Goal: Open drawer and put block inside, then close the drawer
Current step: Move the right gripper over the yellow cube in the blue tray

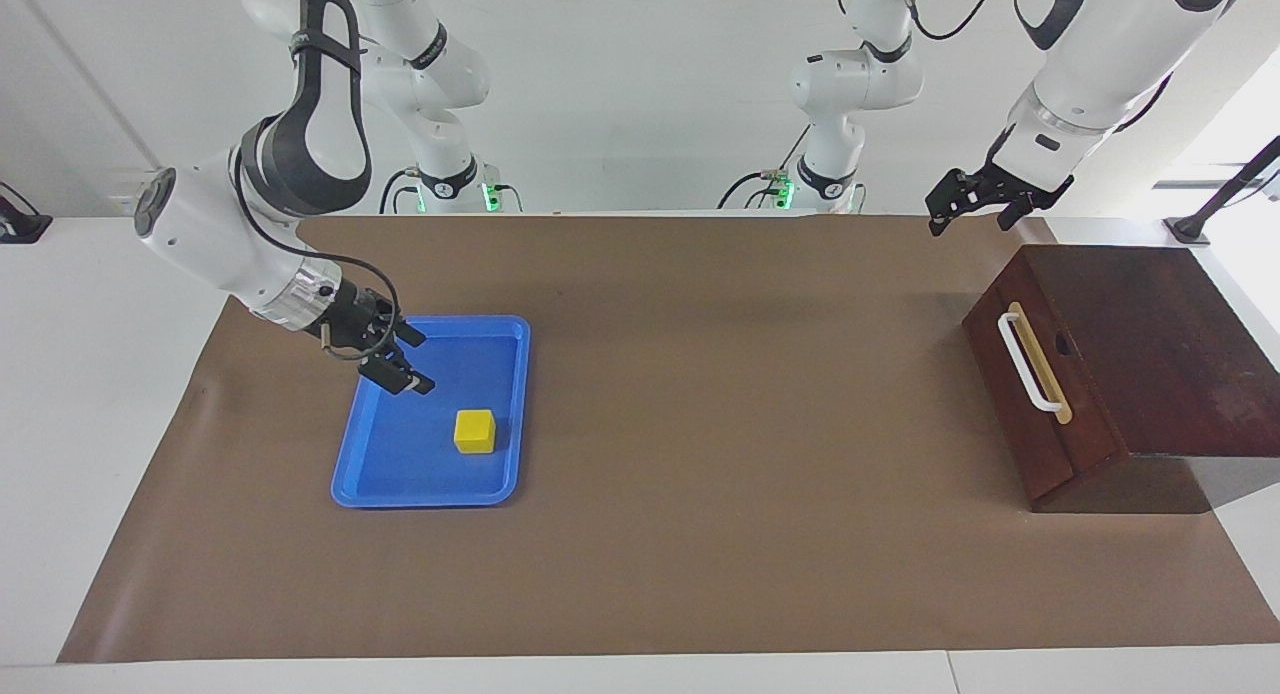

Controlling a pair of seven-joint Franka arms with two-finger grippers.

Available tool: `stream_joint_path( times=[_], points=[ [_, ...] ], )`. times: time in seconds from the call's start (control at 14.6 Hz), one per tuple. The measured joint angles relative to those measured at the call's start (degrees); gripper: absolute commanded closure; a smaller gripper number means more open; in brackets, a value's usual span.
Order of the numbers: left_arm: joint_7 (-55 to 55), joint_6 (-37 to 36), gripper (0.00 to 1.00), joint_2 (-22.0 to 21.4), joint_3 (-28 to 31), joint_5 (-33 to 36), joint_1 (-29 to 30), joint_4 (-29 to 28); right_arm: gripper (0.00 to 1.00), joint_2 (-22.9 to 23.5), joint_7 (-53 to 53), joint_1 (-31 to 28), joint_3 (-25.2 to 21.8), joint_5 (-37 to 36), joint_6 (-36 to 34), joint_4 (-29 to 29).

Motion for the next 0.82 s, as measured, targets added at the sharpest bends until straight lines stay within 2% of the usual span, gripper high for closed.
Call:
stream_joint_path(
  times=[0.48,0.82],
  points=[
    [0.0,0.0,0.0,0.0,0.0,0.0,0.0,0.0,0.0,8.69,2.18,-0.8,-0.23,9.26,0.01,0.45],
    [0.0,0.0,0.0,0.0,0.0,0.0,0.0,0.0,0.0,12.89,2.31,-0.84,-0.27,10.23,0.93,3.68]
  ],
)
